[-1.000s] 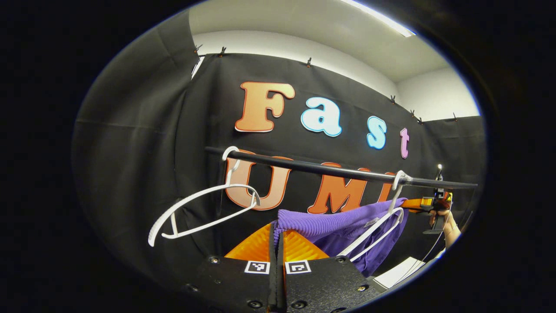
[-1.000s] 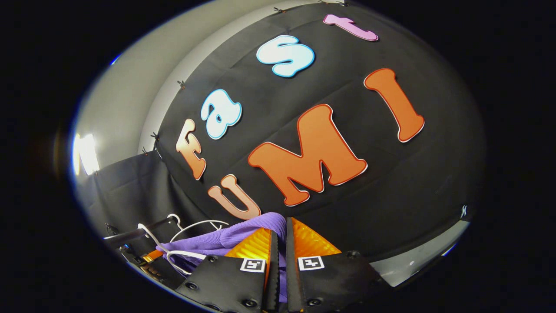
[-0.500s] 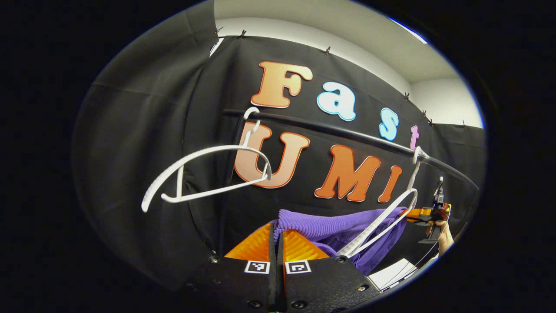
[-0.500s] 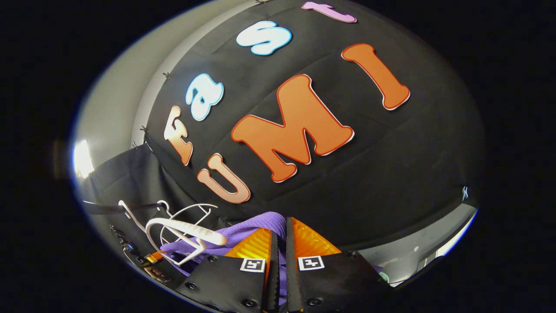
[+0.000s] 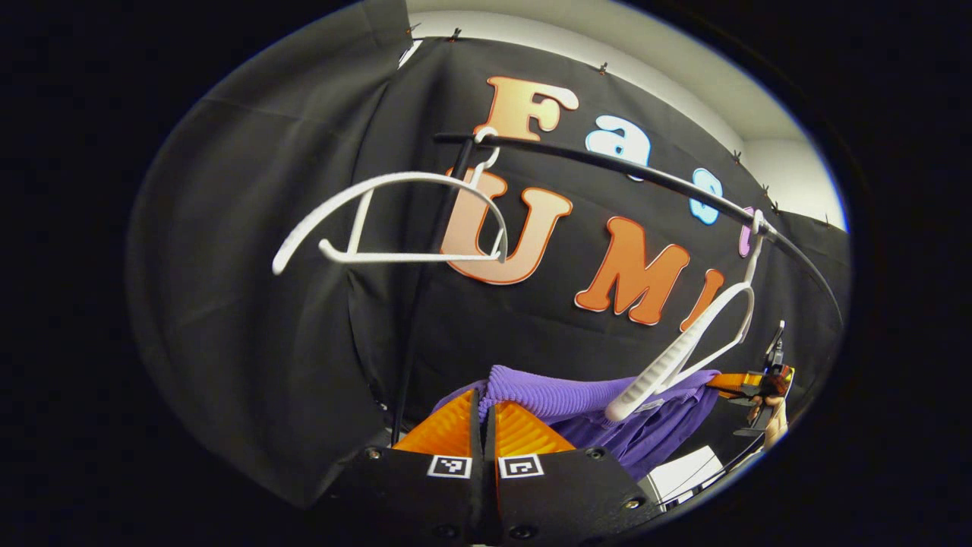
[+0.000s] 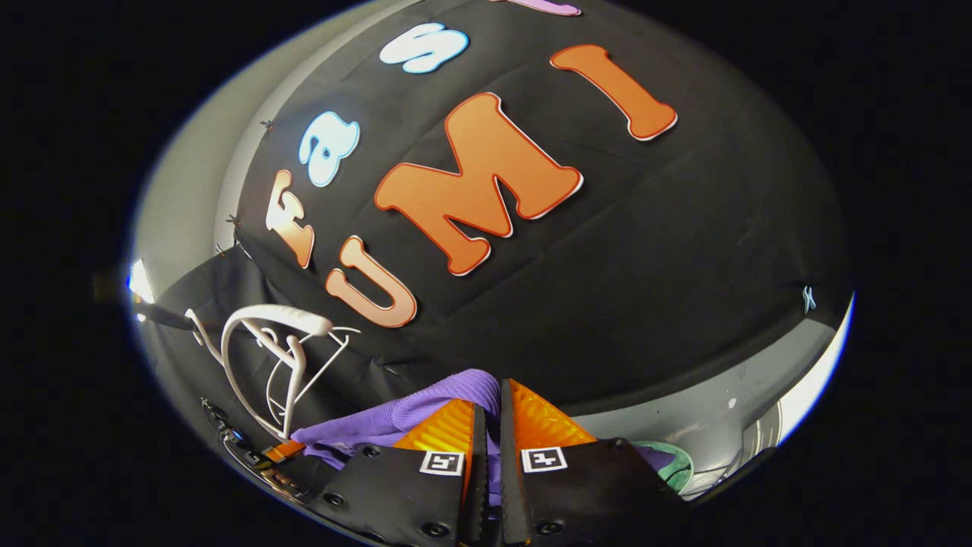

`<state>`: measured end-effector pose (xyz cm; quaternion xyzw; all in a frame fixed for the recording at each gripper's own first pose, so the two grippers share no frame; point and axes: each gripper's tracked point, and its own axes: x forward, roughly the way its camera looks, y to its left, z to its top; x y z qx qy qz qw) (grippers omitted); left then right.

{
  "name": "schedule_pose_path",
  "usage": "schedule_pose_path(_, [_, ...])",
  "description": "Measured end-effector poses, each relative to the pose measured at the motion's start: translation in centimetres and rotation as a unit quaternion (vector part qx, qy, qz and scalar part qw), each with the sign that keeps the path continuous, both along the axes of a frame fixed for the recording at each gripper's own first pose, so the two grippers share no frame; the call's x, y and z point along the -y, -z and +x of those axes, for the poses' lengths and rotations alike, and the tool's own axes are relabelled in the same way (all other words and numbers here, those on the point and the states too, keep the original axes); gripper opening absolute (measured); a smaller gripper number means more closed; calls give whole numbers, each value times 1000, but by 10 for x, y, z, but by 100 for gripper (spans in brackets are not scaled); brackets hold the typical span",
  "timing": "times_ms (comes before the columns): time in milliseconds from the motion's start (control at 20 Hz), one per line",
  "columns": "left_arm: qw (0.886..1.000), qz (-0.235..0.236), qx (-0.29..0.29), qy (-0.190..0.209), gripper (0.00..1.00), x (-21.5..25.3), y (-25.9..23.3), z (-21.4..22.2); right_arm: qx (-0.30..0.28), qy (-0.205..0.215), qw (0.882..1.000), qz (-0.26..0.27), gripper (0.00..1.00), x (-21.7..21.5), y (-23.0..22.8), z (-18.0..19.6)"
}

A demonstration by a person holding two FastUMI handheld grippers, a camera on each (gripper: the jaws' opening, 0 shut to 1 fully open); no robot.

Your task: Grasp the clothes on the hanger with both hands and then place them into the laundry hamper below.

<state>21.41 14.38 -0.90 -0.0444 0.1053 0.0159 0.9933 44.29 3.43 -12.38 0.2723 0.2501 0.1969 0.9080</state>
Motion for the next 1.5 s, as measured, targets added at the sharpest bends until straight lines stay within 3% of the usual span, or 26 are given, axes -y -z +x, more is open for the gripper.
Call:
schedule_pose_path(250, [999, 14, -23, -18, 0, -10, 33, -12, -24, 8, 1000, -8, 14, 6, 37, -20])
schedule_pose_path(700, [996, 58, -49, -37, 0, -7, 73, -42, -50, 33, 996, -68, 15, 16, 94, -66])
schedule_pose_path(1050, [994, 69, -79, 2, 0, 40, 107, -57, -60, 22, 992, -107, 13, 7, 119, -105])
schedule_pose_path(1500, [990, 39, -116, 66, 0, 119, 143, -43, -56, 33, 992, -106, 12, 8, 122, -128])
